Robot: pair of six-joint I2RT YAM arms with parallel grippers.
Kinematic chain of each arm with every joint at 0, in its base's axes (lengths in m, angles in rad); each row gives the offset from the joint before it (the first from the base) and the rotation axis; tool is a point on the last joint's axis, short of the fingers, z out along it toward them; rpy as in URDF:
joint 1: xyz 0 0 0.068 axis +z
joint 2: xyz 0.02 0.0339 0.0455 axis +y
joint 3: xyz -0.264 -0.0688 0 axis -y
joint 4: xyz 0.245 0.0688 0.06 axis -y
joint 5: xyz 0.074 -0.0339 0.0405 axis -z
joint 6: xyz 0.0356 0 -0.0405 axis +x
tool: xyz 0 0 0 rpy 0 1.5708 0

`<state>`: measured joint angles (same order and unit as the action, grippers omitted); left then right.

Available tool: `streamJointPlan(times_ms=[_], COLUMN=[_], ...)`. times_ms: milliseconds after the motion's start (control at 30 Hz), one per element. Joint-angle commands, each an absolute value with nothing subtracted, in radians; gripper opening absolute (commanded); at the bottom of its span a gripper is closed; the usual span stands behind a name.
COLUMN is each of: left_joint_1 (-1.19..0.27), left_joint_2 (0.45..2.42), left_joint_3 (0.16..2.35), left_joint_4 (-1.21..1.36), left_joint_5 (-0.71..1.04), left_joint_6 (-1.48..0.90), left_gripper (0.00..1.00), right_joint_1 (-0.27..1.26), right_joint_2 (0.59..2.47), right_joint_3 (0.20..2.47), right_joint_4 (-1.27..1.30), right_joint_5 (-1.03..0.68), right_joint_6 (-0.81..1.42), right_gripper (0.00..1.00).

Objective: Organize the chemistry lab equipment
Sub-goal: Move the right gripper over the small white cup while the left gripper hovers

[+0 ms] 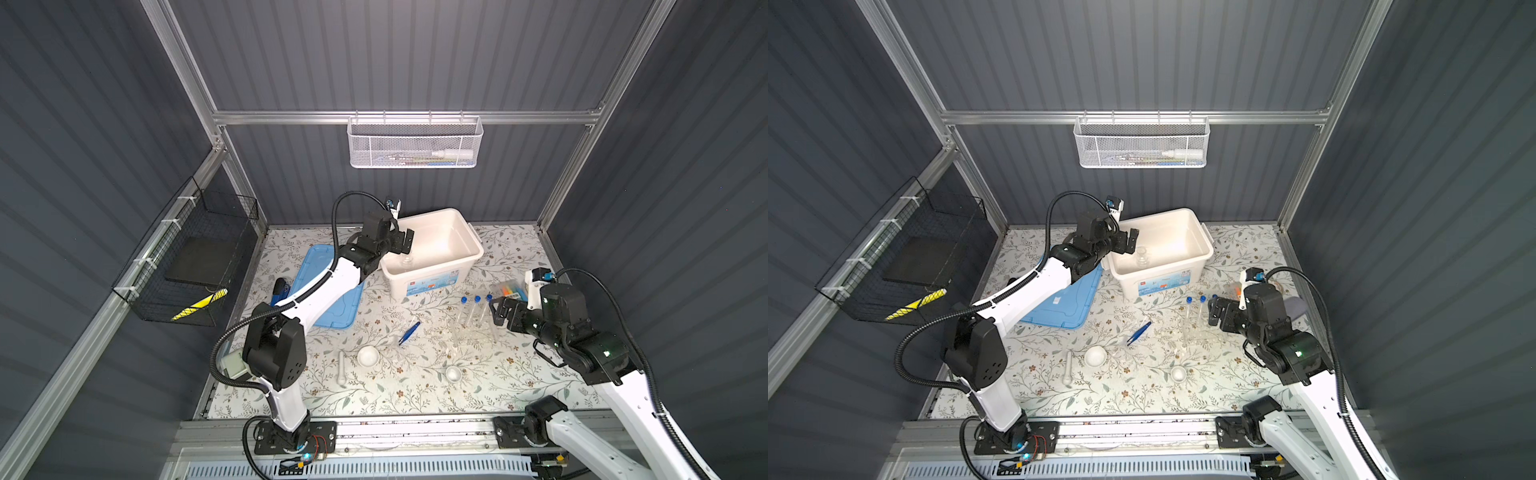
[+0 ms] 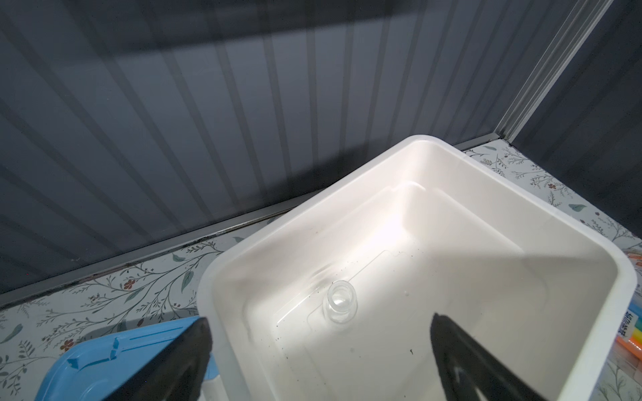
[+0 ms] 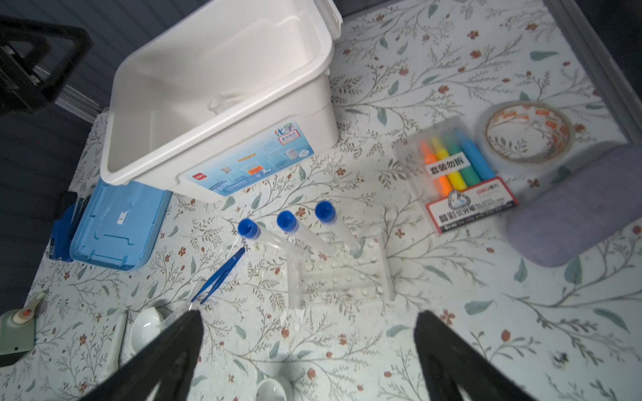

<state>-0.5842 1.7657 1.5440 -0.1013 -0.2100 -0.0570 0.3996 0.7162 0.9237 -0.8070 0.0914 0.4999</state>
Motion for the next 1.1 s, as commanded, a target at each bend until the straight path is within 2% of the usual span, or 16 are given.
streamJointPlan(times_ms=[0,300,700,1067], left_joint_1=[-0.594,-0.604,-0.604,-0.604], left_joint_2=[1.724,1.647,1.528,1.464], left_joint_3=[1.502,1.384,1.236,1.162], left_joint_4=[-0.083,-0.091,-0.095,-0.106], left_joint_5=[-0.238,-0.296,-0.372,-0.402], left_joint_6=[-0.093,-0.108,-0.131,-0.147], left_gripper=[1.00,1.00,1.00,1.00], right_joint_1=[0.465,0.736,1.056,1.154], right_joint_2=[0.681,0.705,0.936,1.114], right_joint_3=[0.886,0.840,0.750,0.705], right_joint_4=[-0.934,-0.992,-0.872,-0.742], right_joint_5=[0.149,0.241,0.327,0.273], right_joint_6=[0.621,0.822,1.030,1.011], right_gripper=[0.98,0.99,0.98,0.91])
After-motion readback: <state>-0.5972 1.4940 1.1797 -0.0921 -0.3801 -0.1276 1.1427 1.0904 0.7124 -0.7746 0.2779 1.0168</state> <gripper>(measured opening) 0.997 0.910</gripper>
